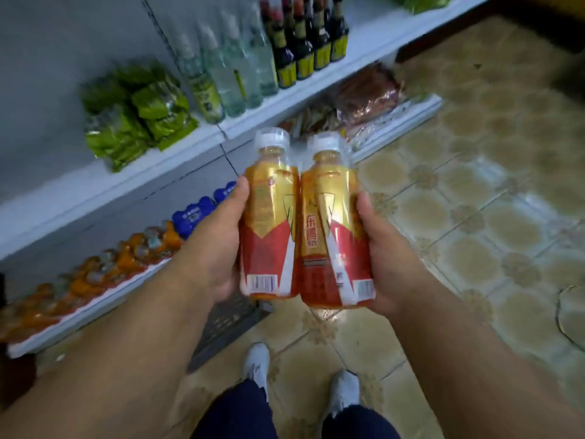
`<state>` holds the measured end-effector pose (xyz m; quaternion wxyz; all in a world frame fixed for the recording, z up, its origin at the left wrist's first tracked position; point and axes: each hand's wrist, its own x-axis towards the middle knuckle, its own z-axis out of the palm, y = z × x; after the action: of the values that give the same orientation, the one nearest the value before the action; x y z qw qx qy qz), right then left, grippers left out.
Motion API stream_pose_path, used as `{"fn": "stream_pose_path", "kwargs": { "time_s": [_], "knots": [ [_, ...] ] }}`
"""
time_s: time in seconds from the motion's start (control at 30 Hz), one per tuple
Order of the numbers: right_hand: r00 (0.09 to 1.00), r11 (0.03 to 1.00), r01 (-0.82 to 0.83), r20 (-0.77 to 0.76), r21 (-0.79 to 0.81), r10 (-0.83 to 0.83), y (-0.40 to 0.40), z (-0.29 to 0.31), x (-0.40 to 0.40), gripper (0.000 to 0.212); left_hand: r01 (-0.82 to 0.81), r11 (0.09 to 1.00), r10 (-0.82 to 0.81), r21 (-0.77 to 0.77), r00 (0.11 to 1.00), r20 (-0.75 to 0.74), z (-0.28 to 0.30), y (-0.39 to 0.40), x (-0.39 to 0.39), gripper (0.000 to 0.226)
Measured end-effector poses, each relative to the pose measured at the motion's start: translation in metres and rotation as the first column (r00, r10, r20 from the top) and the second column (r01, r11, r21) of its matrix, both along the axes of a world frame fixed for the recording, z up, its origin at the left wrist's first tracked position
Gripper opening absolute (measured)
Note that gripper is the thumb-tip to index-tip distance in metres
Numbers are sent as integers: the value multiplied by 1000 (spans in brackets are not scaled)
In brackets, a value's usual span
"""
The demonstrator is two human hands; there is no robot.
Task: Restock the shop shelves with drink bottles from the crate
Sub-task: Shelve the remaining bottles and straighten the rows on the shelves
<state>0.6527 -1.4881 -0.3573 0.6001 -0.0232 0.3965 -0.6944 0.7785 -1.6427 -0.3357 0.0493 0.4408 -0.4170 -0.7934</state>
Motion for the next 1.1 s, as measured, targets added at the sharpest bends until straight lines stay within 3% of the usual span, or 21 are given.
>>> {"fn": "stream_pose_path", "kwargs": {
  "time_s": [0.07, 0.23, 0.33, 0.43, 0.53, 0.67, 0.8, 1.1],
  "knots": [
    [999, 999, -26, -42, -41, 24, 4, 43, 3, 65, -63, 997, 64, 40, 998, -26, 36, 11, 9, 76],
    [953, 999, -54, -297, 7, 53, -4, 132, -1, 56, -129, 991, 123, -20, 974, -190, 115, 13, 24, 69],
    [962, 994, -112, -251, -19, 103, -19, 171, -2, 66, -121, 992, 124, 30, 939, -322, 146, 9, 32, 62],
    [957, 956, -242, -201, -164, 208, -39, 203, 10, 84, -115, 990, 140, 84, 892, -430, 167, -5, 41, 83],
    [940, 930, -295, -240, -219, 241, -65, 223, 20, 83, -108, 989, 143, 97, 844, -517, 187, -30, 44, 90],
    [942, 941, -262, -269, -215, 201, -105, 244, 20, 76, -214, 976, 206, 42, 840, -501, 207, -71, 46, 79],
    [875, 943, -272, -457, -192, 160, -155, 276, 15, 52, -342, 936, 265, -78, 836, -481, 236, -119, 43, 56],
    [655, 923, -359, -742, -135, 146, -255, 307, 19, 54, -449, 840, 290, -303, 845, -450, 262, -198, 53, 63]
  ]
}}
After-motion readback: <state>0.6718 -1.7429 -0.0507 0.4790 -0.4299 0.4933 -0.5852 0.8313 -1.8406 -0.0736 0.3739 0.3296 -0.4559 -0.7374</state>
